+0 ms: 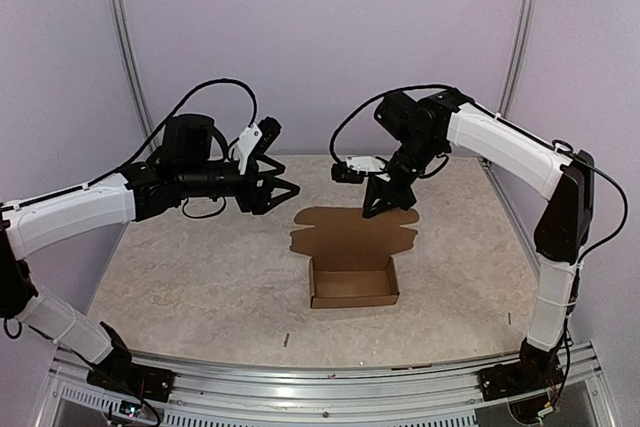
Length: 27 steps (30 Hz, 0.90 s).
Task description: Fold the paper box
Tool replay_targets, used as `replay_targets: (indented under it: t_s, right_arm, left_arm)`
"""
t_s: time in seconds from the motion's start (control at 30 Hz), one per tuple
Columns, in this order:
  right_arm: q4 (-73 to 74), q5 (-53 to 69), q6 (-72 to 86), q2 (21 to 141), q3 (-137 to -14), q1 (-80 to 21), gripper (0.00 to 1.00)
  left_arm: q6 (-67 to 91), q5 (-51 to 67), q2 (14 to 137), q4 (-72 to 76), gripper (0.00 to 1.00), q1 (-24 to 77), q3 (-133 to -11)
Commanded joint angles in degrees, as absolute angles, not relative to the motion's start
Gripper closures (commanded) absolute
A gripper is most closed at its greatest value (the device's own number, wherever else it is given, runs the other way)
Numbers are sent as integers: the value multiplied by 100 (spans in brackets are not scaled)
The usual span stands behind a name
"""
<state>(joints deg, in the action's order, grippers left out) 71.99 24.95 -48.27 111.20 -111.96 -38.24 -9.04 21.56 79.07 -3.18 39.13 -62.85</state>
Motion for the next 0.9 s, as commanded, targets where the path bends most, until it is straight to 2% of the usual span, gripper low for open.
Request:
replay_targets:
  t_s: [0.0,0.13,0.27,0.37,0.5,0.6,0.87]
  right_arm:
    - [7377,2809,-4946,11094,-11302,-3840,100]
    - [7317,2851,-4851,11102,-11356,-3810,100]
    - [7330,2869,-4779,11183,-11471,-3773,100]
    - [7293,2872,-4726,11199,-11516,-3741,100]
    - [7216,2844,-4591,11239,-11597,-3672,100]
    - [7111,2813,-4430,11269,-11608,-3612,100]
    - [6548,2661,-3688,11287,-11532,-3425,100]
  left_arm:
    - [-1477,2698,8207,-746,29,3961,-6551]
    - [-1627,2646,8441,-993,31,3995,-6654]
    - [-1670,2684,8606,-1174,47,3999,-6703]
    - [-1629,2732,8676,-1192,54,4011,-6722]
    - [-1495,2760,8768,-1193,73,4040,-6828]
    - [-1413,2658,8826,-1134,83,4113,-6896]
    - [-993,1923,9234,-1495,95,4411,-7469]
